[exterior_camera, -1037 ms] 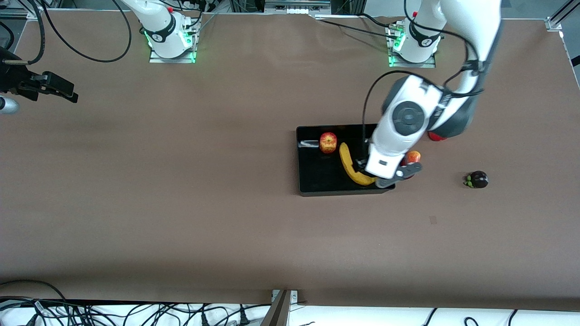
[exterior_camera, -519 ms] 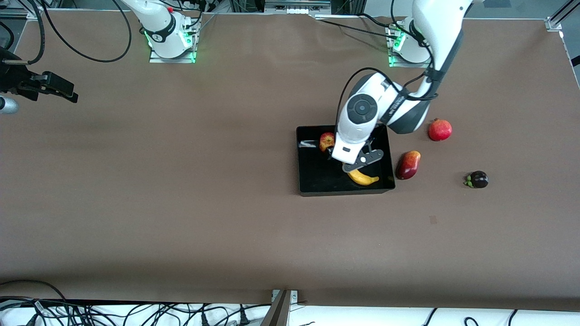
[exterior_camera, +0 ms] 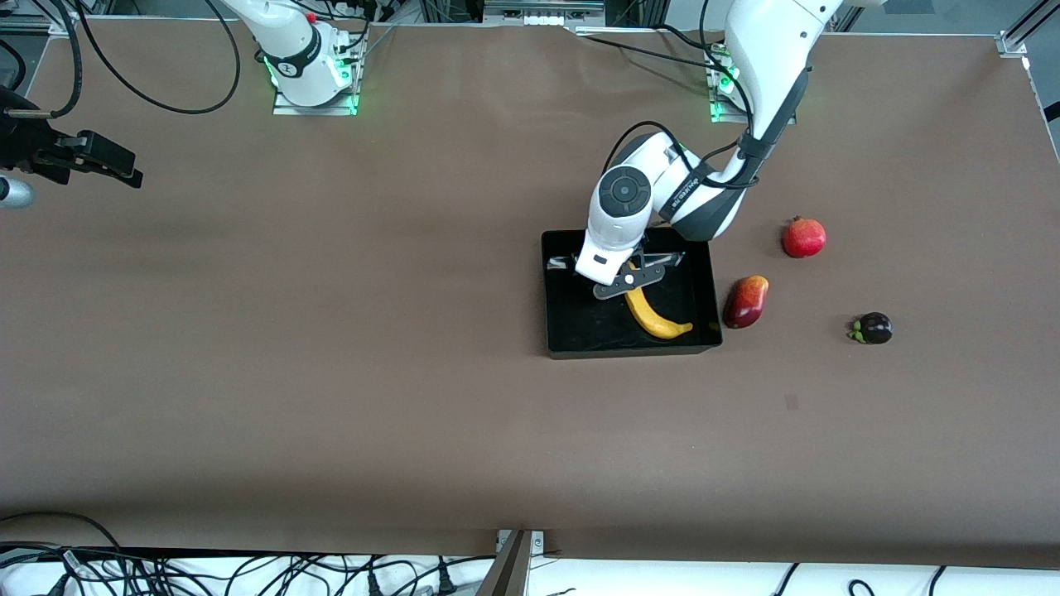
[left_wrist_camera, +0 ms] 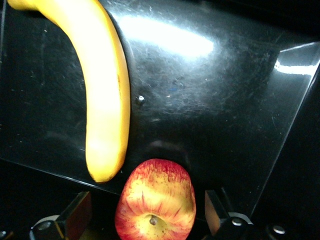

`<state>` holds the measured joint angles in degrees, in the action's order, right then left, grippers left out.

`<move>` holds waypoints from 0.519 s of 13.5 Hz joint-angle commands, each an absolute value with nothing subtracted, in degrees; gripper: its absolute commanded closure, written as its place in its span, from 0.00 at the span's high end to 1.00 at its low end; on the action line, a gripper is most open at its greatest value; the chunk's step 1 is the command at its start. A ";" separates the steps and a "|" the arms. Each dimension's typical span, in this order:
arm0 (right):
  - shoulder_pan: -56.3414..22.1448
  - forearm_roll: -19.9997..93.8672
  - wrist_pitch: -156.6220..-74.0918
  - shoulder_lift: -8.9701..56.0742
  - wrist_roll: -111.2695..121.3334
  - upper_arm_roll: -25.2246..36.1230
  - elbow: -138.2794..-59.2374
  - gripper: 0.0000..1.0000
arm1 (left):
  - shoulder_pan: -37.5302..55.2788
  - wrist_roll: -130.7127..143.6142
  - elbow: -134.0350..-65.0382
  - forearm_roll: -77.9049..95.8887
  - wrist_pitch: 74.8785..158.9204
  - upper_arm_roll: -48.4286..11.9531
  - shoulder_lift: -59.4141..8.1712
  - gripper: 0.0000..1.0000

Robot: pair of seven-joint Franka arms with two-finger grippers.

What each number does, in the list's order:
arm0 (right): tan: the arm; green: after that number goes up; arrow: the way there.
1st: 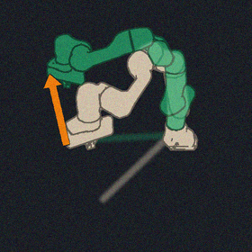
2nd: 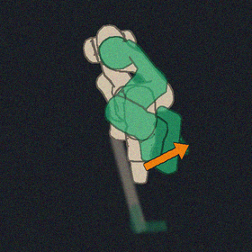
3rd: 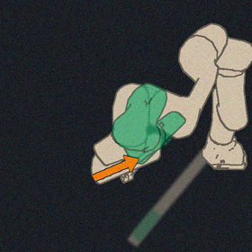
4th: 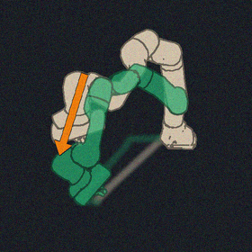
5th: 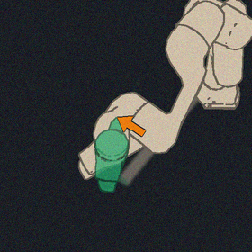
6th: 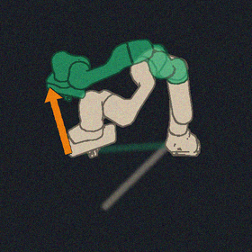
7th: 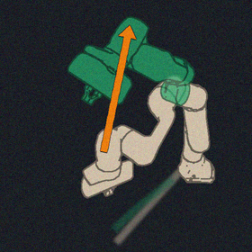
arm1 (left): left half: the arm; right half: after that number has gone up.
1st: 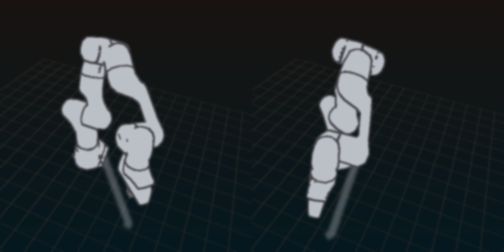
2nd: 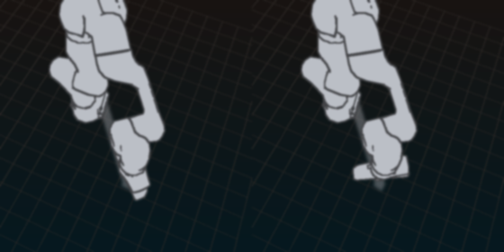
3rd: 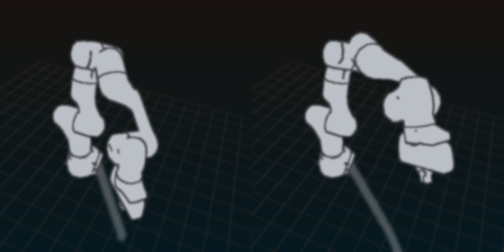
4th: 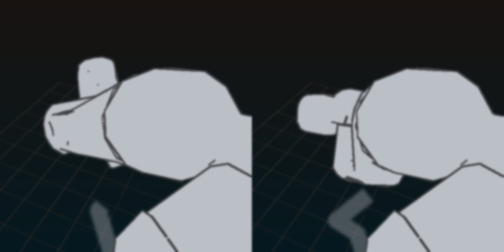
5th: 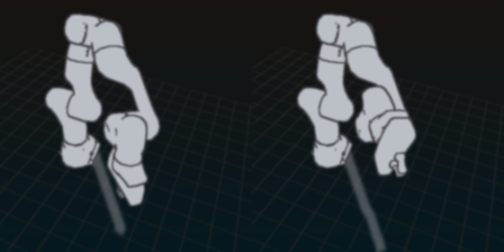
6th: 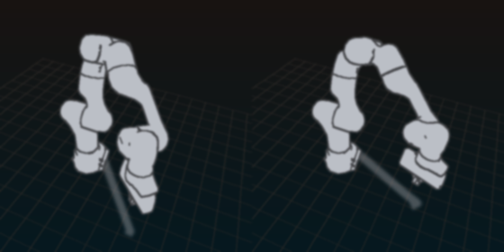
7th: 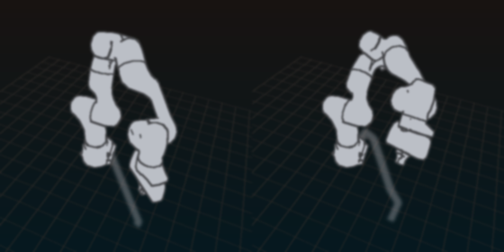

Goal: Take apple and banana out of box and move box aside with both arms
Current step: 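Reach the left gripper down to the red-yellow apple in the tray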

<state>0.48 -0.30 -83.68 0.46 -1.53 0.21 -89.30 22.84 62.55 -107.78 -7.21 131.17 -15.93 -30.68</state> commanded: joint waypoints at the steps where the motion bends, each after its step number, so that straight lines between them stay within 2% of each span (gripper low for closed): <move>1: 0.44 0.53 -82.71 0.26 -1.67 0.44 -88.68 1.00 | 22.85 63.72 -109.16 -9.23 134.29 -16.08 -30.94 1.00; 7: 0.44 0.53 -82.71 0.26 -1.58 0.53 -88.68 1.00 | 22.85 64.16 -109.68 -9.14 136.14 -16.08 -32.60 1.00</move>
<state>0.48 -0.30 -83.68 0.46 -1.53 0.23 -89.30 22.85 62.55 -109.09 -7.22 135.17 -15.94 -32.34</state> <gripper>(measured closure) 0.000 0.000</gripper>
